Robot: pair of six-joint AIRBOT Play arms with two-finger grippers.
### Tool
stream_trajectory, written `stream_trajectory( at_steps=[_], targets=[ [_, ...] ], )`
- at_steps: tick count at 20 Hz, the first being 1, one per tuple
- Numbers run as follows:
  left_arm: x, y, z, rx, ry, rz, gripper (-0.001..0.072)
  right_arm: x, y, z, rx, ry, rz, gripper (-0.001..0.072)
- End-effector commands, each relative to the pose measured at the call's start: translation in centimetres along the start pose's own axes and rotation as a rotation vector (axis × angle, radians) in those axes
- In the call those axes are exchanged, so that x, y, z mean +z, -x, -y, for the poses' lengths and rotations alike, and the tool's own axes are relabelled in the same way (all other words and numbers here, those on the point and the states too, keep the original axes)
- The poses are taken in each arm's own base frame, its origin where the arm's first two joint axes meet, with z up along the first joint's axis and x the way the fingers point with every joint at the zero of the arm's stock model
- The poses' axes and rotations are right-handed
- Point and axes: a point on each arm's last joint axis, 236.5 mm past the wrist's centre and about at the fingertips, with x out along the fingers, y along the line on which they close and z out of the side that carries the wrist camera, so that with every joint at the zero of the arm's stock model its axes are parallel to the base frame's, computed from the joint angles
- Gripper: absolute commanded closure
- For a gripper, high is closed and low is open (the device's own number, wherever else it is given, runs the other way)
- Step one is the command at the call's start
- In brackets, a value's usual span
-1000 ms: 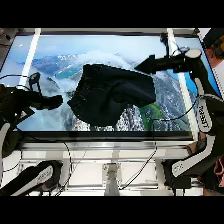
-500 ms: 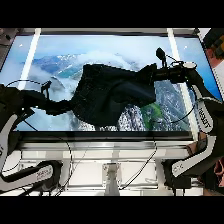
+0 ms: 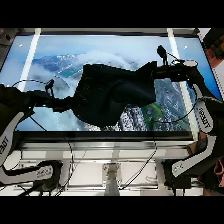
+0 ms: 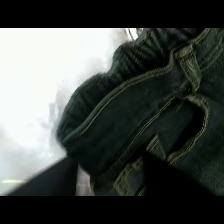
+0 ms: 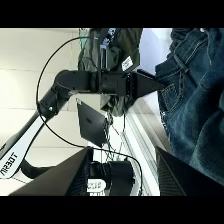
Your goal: Fold the clothes and pants, and hang the long-sleeved shirts on hangers.
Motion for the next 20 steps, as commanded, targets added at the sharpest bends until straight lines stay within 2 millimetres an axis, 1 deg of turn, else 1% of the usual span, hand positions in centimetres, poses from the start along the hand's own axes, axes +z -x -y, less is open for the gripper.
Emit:
stream_trajectory(
  at_steps=[1,2,3,4,5,6,7,8,9,10,11,12,13,16,17,18,19,20],
  targets=[
    [0.9,-0.9,1.1,0.002,-0.029,0.041,0.0525,-0.1,0.1,0.8,-0.036,0.002,-0.005,0.0269],
    [1.3,-0.7,1.5,-0.004,-0.039,0.047,0.0676,-0.4,0.4,1.5,-0.065,0.001,-0.015,0.0284],
    [1.8,-0.2,2.1,-0.012,-0.049,0.060,0.0678,-0.9,0.7,2.5,-0.103,-0.002,-0.038,0.0451],
    [2.9,0.8,2.9,-0.021,-0.069,0.091,0.0679,-1.9,1.1,3.6,-0.149,-0.002,-0.080,0.0665],
    [4.4,2.2,3.9,-0.031,-0.092,0.140,0.0679,-3.2,1.4,4.7,-0.195,-0.011,-0.132,0.0675],
    [6.4,4.4,5.1,-0.041,-0.119,0.212,0.0679,-4.4,1.8,5.9,-0.249,-0.031,-0.181,0.0674],
    [8.8,7.1,6.2,-0.045,-0.149,0.303,0.0679,-4.9,1.9,6.9,-0.289,-0.053,-0.198,0.0672],
    [10.9,9.9,7.1,-0.050,-0.164,0.393,0.0680,-4.6,1.8,7.7,-0.307,-0.080,-0.169,0.0634],
    [12.7,12.7,7.7,-0.054,-0.164,0.477,0.0680,-4.3,1.5,8.1,-0.302,-0.117,-0.140,0.0575],
    [14.3,15.4,8.2,-0.064,-0.141,0.551,0.0680,-4.5,1.1,8.3,-0.285,-0.142,-0.129,0.0565],
    [15.3,17.6,8.7,-0.069,-0.141,0.604,0.0680,-5.3,0.7,8.6,-0.272,-0.168,-0.139,0.0553],
    [15.8,18.9,9.0,-0.068,-0.150,0.637,0.0680,-6.4,0.1,9.2,-0.270,-0.202,-0.160,0.0500],
    [16.1,19.6,9.0,-0.065,-0.155,0.656,0.0680,-7.5,-0.6,9.7,-0.268,-0.248,-0.175,0.0497],
    [16.1,19.4,8.8,-0.046,-0.168,0.651,0.0680,-11.4,-3.3,10.8,-0.259,-0.331,-0.252,0.0496],
    [16.1,19.4,8.8,-0.047,-0.170,0.650,0.0680,-12.1,-4.0,11.2,-0.273,-0.334,-0.264,0.0495],
    [16.1,19.4,8.8,-0.047,-0.170,0.650,0.0680,-12.4,-4.6,11.6,-0.297,-0.323,-0.270,0.0467],
    [16.1,19.4,8.8,-0.047,-0.170,0.650,0.0680,-12.2,-5.1,12.1,-0.321,-0.321,-0.258,0.0378],
    [16.1,19.4,8.8,-0.047,-0.170,0.650,0.0680,-11.9,-5.6,12.5,-0.344,-0.338,-0.237,0.0340]
  ],
)
